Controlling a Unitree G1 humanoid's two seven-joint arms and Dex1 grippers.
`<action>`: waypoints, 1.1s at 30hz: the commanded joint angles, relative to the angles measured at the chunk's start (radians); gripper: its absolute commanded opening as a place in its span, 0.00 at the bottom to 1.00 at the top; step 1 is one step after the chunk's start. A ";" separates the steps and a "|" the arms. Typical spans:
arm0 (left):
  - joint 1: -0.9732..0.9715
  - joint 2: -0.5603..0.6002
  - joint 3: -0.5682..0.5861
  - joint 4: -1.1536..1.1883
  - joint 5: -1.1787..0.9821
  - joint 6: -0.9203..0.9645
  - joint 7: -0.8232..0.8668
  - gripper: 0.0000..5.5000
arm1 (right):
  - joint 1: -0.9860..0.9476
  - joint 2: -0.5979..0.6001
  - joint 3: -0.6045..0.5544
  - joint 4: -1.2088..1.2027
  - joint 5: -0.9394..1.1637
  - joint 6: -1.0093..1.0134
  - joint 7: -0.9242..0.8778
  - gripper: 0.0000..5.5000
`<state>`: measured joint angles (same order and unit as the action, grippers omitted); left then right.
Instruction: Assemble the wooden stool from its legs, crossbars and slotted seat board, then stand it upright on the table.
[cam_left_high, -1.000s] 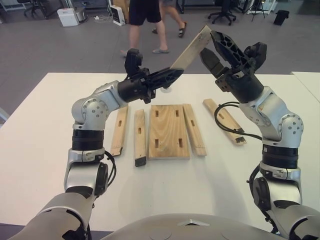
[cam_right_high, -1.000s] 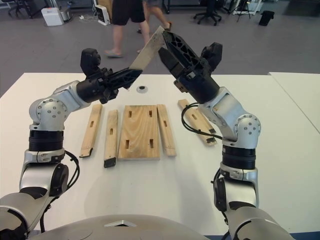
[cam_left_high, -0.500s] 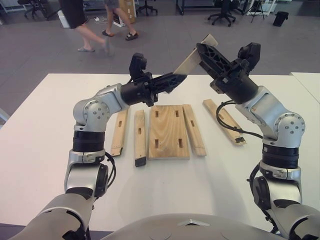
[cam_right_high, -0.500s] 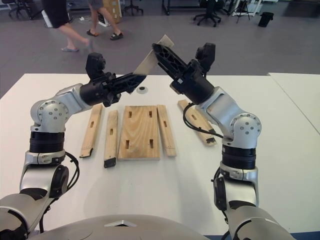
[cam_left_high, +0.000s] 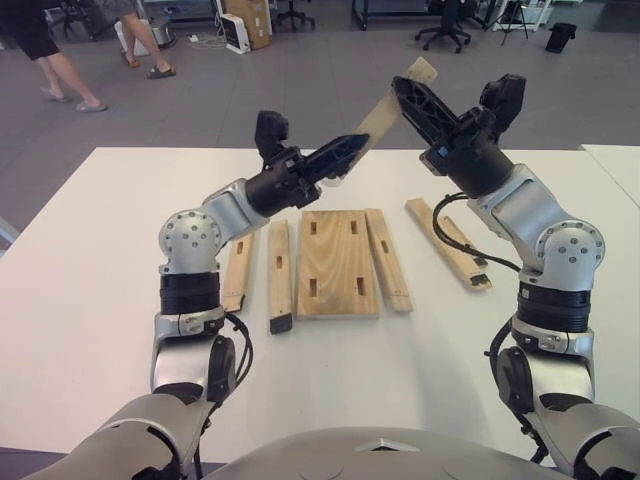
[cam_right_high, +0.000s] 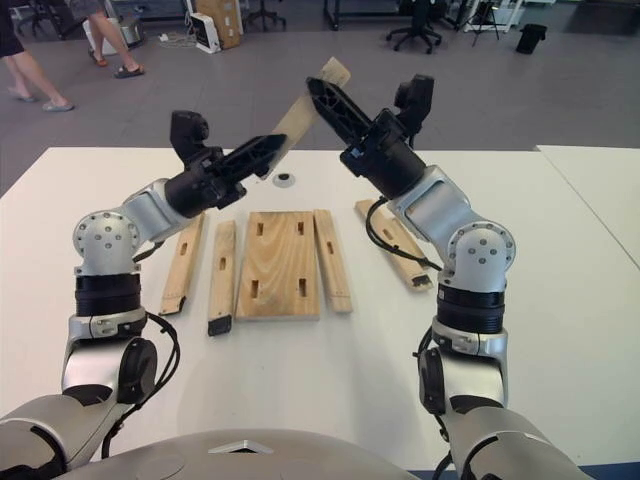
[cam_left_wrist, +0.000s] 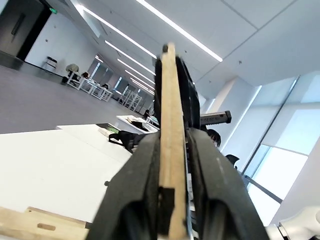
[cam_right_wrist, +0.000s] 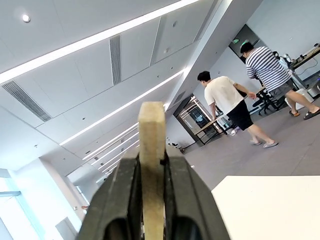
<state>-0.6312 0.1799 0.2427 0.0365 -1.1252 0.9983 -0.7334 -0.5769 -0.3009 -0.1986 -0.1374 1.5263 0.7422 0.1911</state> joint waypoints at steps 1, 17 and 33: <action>0.067 0.018 0.063 0.014 0.005 -0.044 0.047 0.25 | 0.028 -0.027 0.016 -0.007 -0.226 -0.078 0.015 0.07; 0.294 -0.115 0.066 -0.076 0.260 -0.420 0.326 0.30 | 0.443 0.149 0.328 -0.059 -1.164 -0.374 -0.194 0.07; 0.341 -0.149 0.037 -0.107 0.209 -0.415 0.344 0.30 | 0.386 0.310 0.246 -0.015 -1.247 -0.350 -0.246 0.07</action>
<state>-0.3052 0.0362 0.2803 -0.0610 -0.9032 0.5776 -0.4030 -0.1942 -0.0102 0.0507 -0.1520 0.2818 0.3756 -0.0500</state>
